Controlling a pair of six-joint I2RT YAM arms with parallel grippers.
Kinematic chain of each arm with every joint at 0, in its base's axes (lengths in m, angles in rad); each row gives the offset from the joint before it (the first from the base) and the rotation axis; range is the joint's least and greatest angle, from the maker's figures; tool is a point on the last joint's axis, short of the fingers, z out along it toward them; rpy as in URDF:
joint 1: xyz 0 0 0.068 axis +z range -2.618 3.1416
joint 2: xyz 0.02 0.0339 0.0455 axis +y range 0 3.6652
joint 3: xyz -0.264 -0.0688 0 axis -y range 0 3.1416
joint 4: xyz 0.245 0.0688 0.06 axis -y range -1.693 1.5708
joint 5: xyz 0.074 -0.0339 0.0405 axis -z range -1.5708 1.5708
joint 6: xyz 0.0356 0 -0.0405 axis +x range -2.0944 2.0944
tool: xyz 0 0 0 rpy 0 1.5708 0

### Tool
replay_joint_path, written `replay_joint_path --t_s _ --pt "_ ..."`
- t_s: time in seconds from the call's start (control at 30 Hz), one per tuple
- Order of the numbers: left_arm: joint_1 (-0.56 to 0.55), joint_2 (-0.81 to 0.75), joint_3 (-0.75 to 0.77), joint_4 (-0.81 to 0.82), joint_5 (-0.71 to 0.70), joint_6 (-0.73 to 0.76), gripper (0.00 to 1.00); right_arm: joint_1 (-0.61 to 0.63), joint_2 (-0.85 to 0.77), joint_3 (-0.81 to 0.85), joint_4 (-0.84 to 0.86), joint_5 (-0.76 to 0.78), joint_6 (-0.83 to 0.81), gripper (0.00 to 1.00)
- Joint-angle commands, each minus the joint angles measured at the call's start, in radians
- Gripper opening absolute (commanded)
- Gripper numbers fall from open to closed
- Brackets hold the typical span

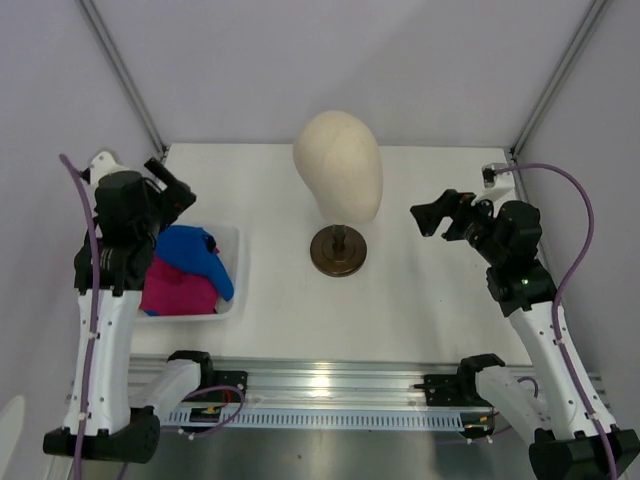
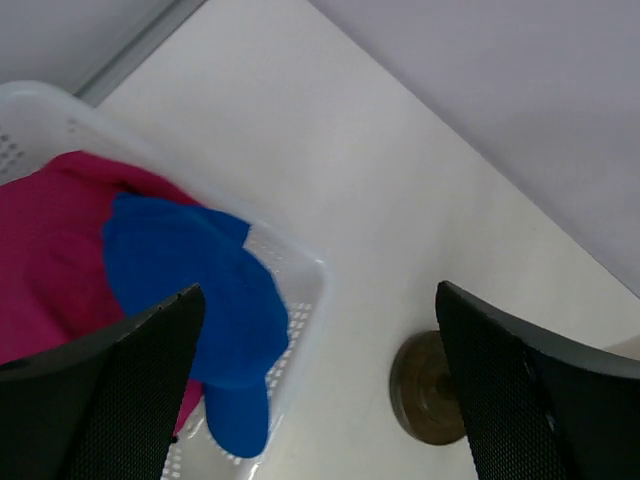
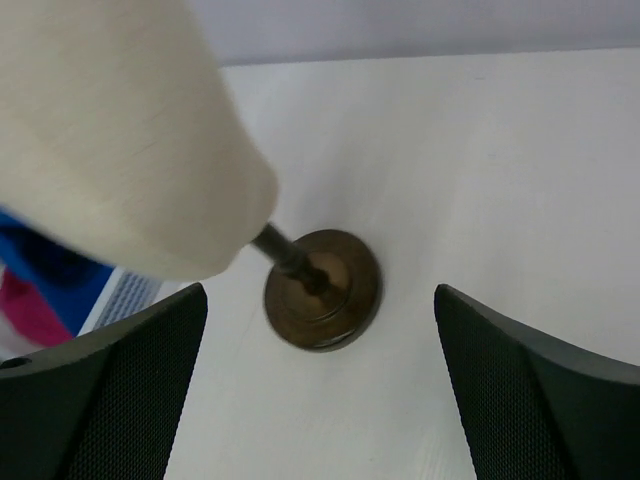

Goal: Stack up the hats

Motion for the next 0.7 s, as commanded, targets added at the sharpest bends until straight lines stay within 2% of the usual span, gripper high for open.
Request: replay_joint_path --t_s 0.0,0.07,0.1,0.13,0.17,0.2,0.27,0.3,0.4,0.53,0.67 --pt "0.077 -0.021 -0.094 -0.179 -0.13 0.043 0.99 0.141 -0.012 0.064 -0.034 -0.118 -0.135 0.98" --pt "0.165 -0.056 -0.132 -0.163 -0.061 0.043 1.0 0.265 0.008 0.086 -0.034 0.004 -0.178 0.98" --pt "0.194 -0.065 -0.161 -0.156 -0.021 0.044 1.0 0.392 0.04 0.118 -0.037 0.044 -0.197 0.98" --pt "0.243 -0.073 -0.187 -0.15 0.041 0.044 0.99 0.447 0.06 0.136 -0.04 0.082 -0.226 0.98" --pt "0.258 -0.082 -0.204 -0.143 0.062 0.049 0.99 0.502 0.082 0.155 -0.04 0.145 -0.243 0.97" --pt "0.275 -0.085 -0.21 -0.146 0.074 0.049 1.0 0.613 0.101 0.173 -0.04 0.177 -0.261 0.97" --pt "0.303 -0.095 -0.221 -0.157 0.093 0.046 0.99 0.727 0.167 0.222 -0.025 0.295 -0.321 0.98" --pt "0.308 -0.098 -0.224 -0.159 0.093 0.046 0.99 0.836 0.192 0.238 -0.02 0.341 -0.351 0.99" --pt "0.329 -0.127 -0.238 -0.148 0.105 0.043 0.99 0.973 0.31 0.294 0.027 0.419 -0.414 0.99" --pt "0.344 -0.158 -0.245 -0.136 0.108 0.049 0.99 0.995 0.509 0.337 0.165 0.379 -0.359 1.0" --pt "0.349 -0.185 -0.247 -0.119 0.139 0.077 0.99 1.007 0.774 0.49 0.187 0.4 -0.33 1.0"
